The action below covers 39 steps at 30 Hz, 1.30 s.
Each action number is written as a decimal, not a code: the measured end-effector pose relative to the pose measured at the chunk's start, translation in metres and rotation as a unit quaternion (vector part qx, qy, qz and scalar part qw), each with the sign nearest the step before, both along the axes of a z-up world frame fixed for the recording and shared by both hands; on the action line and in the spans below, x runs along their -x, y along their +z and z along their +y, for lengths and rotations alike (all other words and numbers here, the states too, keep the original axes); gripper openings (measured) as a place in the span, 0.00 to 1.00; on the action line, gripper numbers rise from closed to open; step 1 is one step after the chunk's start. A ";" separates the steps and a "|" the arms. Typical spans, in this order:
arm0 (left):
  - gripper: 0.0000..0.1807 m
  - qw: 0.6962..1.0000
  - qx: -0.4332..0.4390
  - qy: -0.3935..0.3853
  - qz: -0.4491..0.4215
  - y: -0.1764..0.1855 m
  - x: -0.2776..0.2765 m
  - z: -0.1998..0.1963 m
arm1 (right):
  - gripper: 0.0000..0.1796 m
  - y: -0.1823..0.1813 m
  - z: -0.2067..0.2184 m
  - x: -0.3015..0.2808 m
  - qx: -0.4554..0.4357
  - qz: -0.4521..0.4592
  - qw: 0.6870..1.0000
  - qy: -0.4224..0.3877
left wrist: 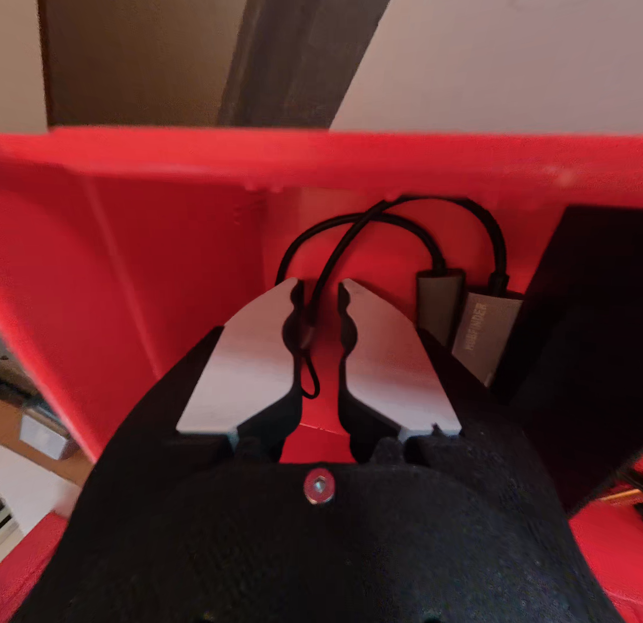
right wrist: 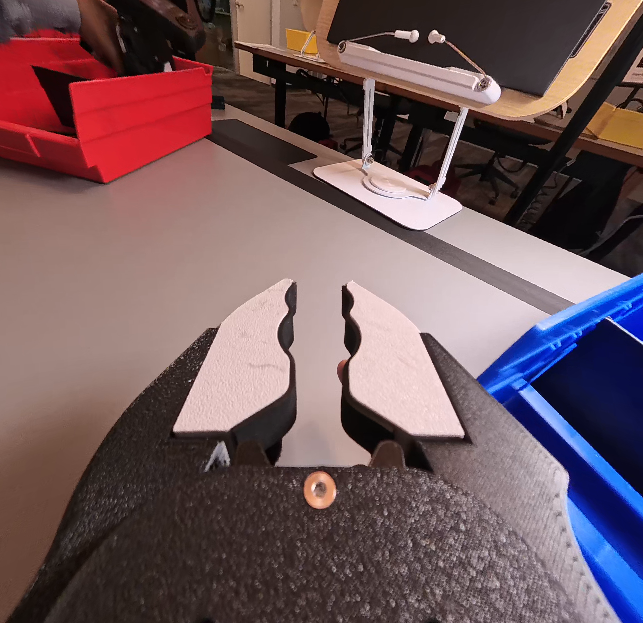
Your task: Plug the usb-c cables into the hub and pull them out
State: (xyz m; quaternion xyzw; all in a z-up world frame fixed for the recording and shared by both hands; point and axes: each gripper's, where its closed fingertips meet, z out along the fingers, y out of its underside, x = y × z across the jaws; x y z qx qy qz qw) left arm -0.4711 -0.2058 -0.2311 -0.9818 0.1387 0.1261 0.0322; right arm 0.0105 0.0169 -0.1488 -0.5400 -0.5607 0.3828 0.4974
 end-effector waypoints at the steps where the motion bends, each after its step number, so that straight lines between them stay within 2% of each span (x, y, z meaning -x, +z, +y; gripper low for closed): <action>1: 0.04 1.000 0.004 -0.006 0.017 0.000 0.003 0.001 | 0.13 0.001 0.000 0.000 0.000 0.001 1.000 -0.001; 6: 0.03 0.999 -0.010 -0.004 0.049 0.034 0.006 -0.003 | 0.13 0.006 0.001 -0.004 -0.002 0.011 1.000 -0.002; 13: 0.03 0.982 -0.131 0.017 0.133 0.148 0.001 -0.019 | 0.12 0.023 -0.007 -0.012 -0.008 0.039 0.999 0.009; 18: 0.03 0.949 -0.255 -0.006 0.185 0.237 -0.047 -0.008 | 0.15 0.039 -0.020 -0.007 -0.004 0.058 0.998 0.025; 21: 0.03 0.932 -0.319 -0.032 0.167 0.267 -0.098 0.008 | 0.16 0.059 -0.032 0.004 -0.013 0.066 0.997 0.044; 25: 0.03 0.902 -0.412 -0.082 0.102 0.279 -0.181 0.040 | 0.21 0.101 -0.065 0.026 -0.033 0.090 0.990 0.106; 28: 0.03 0.862 -0.493 -0.118 0.018 0.278 -0.248 0.068 | 0.27 0.128 -0.088 0.049 -0.035 0.082 0.983 0.162; 31: 0.02 0.815 -0.557 -0.150 -0.057 0.275 -0.307 0.089 | 0.32 0.139 -0.102 0.070 -0.006 0.036 0.975 0.217; 33: 0.02 0.793 -0.580 -0.164 -0.092 0.270 -0.335 0.100 | 0.27 0.138 -0.114 0.075 0.022 0.012 0.964 0.265; 36: 0.03 0.782 -0.588 -0.166 -0.125 0.258 -0.354 0.110 | 0.06 0.123 -0.114 0.079 0.003 -0.001 0.963 0.270; 39: 0.03 0.786 -0.582 -0.140 -0.153 0.240 -0.354 0.117 | 0.05 0.102 -0.116 0.076 0.003 -0.027 0.959 0.283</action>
